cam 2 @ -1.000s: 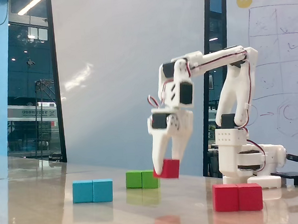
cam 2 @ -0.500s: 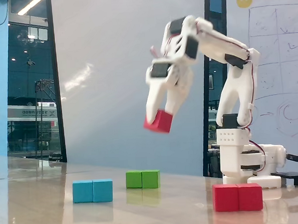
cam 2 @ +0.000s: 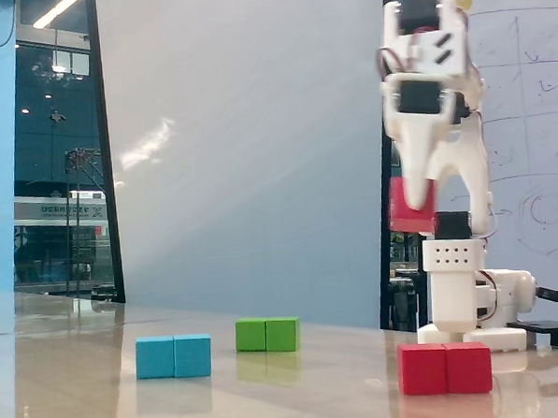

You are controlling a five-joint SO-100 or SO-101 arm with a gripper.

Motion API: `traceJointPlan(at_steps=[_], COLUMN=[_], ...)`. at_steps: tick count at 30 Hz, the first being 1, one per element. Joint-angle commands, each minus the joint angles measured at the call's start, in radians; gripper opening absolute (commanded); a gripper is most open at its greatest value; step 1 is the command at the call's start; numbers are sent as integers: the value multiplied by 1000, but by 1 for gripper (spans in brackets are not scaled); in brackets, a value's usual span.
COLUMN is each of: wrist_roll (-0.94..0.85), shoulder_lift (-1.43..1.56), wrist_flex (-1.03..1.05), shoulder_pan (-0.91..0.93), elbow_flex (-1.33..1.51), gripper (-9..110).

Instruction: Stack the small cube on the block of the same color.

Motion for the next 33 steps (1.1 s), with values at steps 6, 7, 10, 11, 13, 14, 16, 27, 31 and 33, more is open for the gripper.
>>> traceJointPlan(at_steps=[6, 7, 10, 11, 13, 14, 16, 27, 31, 33], wrist_roll=[11, 11, 11, 11, 11, 11, 11, 11, 9, 9], shoulder_lift=[-101, -117, -156, -167, -189, -199, -221, -322, -362, -374], wrist_flex=[-5, -6, -6, -6, -8, -9, -11, -14, -17, -38], shoulder_pan=[-95, -95, -94, -94, -94, -94, -92, -81, -80, -78], elbow_flex=[-101, -101, -101, -101, -101, -101, -101, -103, -114, -114], gripper=[8, 8, 8, 8, 8, 8, 8, 8, 8, 8])
